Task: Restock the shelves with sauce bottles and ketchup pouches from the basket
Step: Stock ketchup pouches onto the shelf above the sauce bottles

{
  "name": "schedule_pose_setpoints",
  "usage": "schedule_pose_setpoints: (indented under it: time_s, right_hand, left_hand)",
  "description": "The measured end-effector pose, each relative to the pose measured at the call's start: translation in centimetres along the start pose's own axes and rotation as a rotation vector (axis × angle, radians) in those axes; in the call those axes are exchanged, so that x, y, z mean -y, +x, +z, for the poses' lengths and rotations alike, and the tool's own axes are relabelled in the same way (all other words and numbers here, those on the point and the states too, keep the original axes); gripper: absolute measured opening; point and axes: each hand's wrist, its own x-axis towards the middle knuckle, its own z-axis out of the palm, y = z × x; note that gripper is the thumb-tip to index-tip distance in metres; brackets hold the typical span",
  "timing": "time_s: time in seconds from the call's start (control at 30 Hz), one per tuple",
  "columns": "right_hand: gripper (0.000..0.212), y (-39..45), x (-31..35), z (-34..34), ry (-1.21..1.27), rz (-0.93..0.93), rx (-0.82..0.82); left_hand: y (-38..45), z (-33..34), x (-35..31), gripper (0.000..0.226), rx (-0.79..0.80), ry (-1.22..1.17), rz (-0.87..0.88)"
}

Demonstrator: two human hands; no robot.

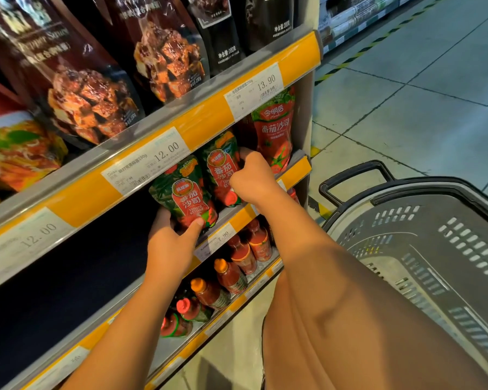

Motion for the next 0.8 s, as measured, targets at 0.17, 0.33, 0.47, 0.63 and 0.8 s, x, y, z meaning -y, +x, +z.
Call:
schedule_pose_setpoints:
  time_s: [0.17,0.33,0.47,0.63,0.8]
  right_hand:
    - [0.05,0.2,-0.3,0.2,-0.061,0.036,-0.038]
    - [0.028,0.4,-0.3,0.5,-0.109,0.035,-0.014]
    - [0.052,0.9,-0.4,0.7,-0.124,0.041,-0.11]
    - [0.08,1.1,-0.7,1.3,-0.121,0.048,-0.172]
    - [0.079,1.4,-1.2,1.6,-0.147,0.052,-0.197]
  left_hand:
    - [0.2,-0.1,0.3,0.037,0.017,0.072,0.038]
    - [1.1,0.5,0.3,0.035,0.005,0.07,0.035]
    - [1.7,0.9,0.4,0.036,0.011,0.057,0.033]
    - [2.2,1.5,0.2,0.038,0.008,0.058,0.046]
    - [2.1,1.6,0.2,0.04,0.002,0.026,0.055]
